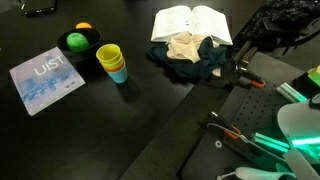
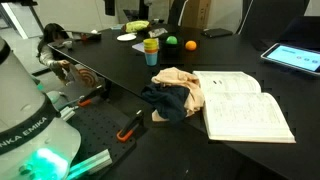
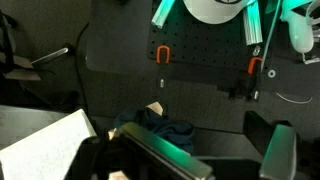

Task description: Separate the cups

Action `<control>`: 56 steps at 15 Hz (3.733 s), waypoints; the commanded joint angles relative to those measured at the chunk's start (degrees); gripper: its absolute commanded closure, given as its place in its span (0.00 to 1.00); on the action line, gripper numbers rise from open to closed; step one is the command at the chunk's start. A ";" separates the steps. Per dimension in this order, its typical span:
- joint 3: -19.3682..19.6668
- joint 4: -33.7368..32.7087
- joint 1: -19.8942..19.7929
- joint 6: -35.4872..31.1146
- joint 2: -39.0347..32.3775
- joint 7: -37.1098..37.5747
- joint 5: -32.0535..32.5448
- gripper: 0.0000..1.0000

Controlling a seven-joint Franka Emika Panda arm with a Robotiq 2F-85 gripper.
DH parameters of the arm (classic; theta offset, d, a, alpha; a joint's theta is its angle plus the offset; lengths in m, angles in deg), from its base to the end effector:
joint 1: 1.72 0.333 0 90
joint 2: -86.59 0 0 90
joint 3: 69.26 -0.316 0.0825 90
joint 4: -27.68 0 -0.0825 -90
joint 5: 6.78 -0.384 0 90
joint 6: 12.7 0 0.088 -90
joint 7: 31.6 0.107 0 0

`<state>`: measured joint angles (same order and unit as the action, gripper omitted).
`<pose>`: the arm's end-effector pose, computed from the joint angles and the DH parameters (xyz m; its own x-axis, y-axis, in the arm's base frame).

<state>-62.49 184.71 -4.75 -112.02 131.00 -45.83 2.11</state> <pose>0.2801 -0.0603 0.4191 0.9578 0.1581 -0.2401 0.1633 -0.9866 0.0015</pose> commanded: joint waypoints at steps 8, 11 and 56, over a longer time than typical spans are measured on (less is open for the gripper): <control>0.26 -0.15 0.34 0.21 0.03 0.19 0.13 0.00; 0.26 -0.15 0.34 0.21 0.03 0.19 0.13 0.00; -6.27 -5.00 16.92 -15.98 -10.04 -4.63 -14.35 0.00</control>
<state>-68.20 182.18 11.65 -127.55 122.69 -48.64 -10.73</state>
